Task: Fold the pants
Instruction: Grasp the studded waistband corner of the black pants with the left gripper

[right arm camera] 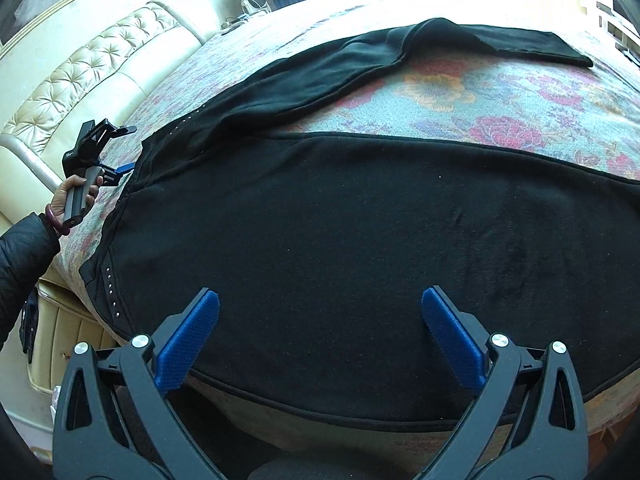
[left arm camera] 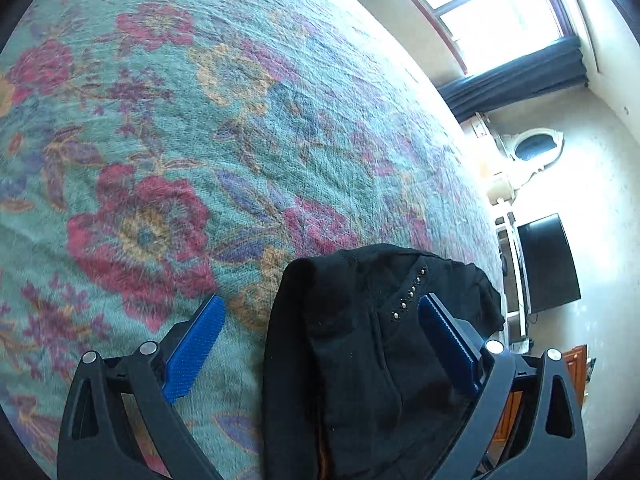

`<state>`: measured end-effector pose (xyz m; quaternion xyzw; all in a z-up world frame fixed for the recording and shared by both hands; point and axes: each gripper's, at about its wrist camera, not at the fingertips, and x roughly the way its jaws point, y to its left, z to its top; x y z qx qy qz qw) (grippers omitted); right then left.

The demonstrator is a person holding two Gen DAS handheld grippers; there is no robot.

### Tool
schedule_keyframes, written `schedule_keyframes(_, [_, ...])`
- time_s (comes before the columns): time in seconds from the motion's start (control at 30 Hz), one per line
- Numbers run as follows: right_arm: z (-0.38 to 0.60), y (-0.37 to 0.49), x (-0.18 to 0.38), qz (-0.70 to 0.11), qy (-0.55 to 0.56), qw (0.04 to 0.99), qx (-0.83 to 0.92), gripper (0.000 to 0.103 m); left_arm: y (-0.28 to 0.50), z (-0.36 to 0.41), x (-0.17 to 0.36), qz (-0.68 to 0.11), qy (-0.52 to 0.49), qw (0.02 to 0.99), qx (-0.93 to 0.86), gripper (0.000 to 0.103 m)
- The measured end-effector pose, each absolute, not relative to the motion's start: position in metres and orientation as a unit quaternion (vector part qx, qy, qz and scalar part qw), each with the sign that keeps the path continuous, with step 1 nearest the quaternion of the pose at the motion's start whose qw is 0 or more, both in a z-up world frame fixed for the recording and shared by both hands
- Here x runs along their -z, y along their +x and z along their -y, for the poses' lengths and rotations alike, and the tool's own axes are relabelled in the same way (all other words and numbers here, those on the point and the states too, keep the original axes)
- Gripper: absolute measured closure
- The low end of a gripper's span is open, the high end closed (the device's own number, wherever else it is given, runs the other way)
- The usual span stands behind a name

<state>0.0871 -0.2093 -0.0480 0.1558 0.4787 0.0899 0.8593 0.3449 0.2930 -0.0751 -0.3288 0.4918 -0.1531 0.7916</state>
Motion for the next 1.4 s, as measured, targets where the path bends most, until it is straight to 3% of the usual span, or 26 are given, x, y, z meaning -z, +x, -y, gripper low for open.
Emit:
schedule_keyframes(0.47, [0.208,0.095,0.045,-0.479,0.185,0.849,-0.125,0.002,0.358,-0.251,0.081,-0.494,-0.231,0.807,0.226,0.007])
schedule_keyframes(0.67, [0.207,0.097,0.048,-0.484,0.202,0.841,-0.133,0.002,0.362,-0.273,0.081,-0.473,-0.306,0.795,0.225,0.008])
schedule_keyframes(0.7, [0.209,0.097,0.049,-0.484,0.208,0.840,-0.133,0.002,0.362,-0.276,0.081,-0.476,-0.300,0.799,0.214,0.029])
schedule_keyframes(0.73, [0.210,0.097,0.050,-0.485,0.214,0.838,-0.133,0.002,0.363,-0.276,0.084,-0.487,-0.279,0.806,0.187,0.082])
schedule_keyframes(0.77, [0.212,0.098,0.051,-0.485,0.220,0.836,-0.133,0.002,0.365,-0.278,0.090,-0.503,-0.269,0.805,0.162,0.089])
schedule_keyframes(1.1, [0.223,0.130,0.020,-0.471,0.182,0.846,-0.169,0.002,0.362,-0.277,0.092,-0.474,-0.287,0.813,0.179,0.094])
schedule_keyframes(1.4, [0.261,0.308,-0.052,-0.419,-0.039,0.894,-0.152,0.002,0.359,-0.282,0.100,-0.463,-0.312,0.810,0.180,0.094])
